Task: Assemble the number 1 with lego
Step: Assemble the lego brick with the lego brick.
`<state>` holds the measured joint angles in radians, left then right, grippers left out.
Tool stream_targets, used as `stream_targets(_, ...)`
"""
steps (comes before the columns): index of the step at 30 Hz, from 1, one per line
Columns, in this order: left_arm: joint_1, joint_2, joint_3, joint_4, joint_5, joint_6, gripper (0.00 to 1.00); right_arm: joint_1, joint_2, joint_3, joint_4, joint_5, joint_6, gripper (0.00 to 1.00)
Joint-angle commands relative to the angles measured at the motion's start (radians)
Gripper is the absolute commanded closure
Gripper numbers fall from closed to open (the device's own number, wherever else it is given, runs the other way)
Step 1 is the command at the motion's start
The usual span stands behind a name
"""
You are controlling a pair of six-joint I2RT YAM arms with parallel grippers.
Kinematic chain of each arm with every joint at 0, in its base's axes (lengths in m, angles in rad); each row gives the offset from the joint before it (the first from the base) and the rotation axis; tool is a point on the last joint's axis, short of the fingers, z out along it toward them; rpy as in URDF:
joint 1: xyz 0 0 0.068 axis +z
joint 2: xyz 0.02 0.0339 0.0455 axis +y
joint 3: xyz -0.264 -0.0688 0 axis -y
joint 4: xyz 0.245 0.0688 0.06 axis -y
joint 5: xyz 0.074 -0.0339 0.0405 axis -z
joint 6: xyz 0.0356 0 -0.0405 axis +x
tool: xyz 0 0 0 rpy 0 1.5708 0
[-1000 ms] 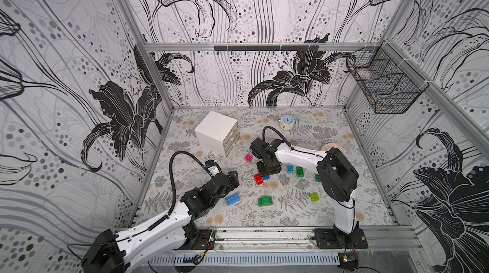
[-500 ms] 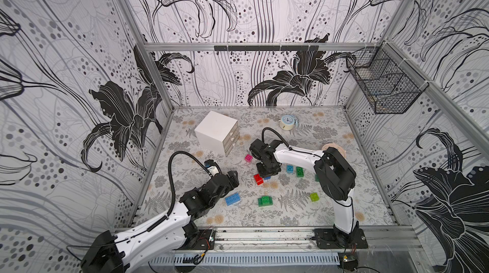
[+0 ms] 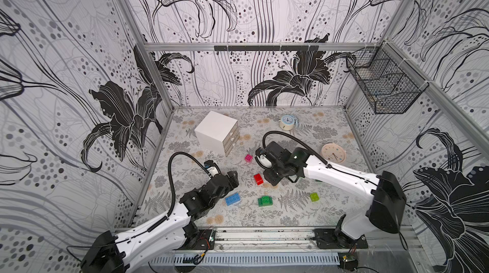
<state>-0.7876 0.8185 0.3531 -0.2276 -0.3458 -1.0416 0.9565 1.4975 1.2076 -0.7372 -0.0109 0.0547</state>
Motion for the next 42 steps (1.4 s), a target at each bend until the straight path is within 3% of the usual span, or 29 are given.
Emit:
stream_targets(1, 0.011, -0.008, -0.016, 0.054, -0.002, -0.004, 0.15, 0.031, -0.038, -0.090, -0.002, -0.069, -0.277, 0.88)
stream_targets(7, 0.022, -0.049, -0.035, 0.033, -0.007, -0.020, 0.15, 0.096, -0.062, -0.153, -0.018, -0.124, -0.611, 0.85)
stream_targets(13, 0.025, -0.112, -0.055, -0.011, -0.028, -0.048, 0.15, 0.117, 0.038, -0.086, -0.062, -0.103, -0.730, 0.85)
stream_targets(20, 0.025, -0.169, -0.057, -0.078, -0.061, -0.067, 0.15, 0.142, 0.152, -0.021, -0.085, -0.077, -0.753, 0.88)
stream_targets(42, 0.033, -0.179, -0.059, -0.101, -0.067, -0.063, 0.15, 0.163, 0.286, 0.026, -0.128, -0.019, -0.687, 0.88)
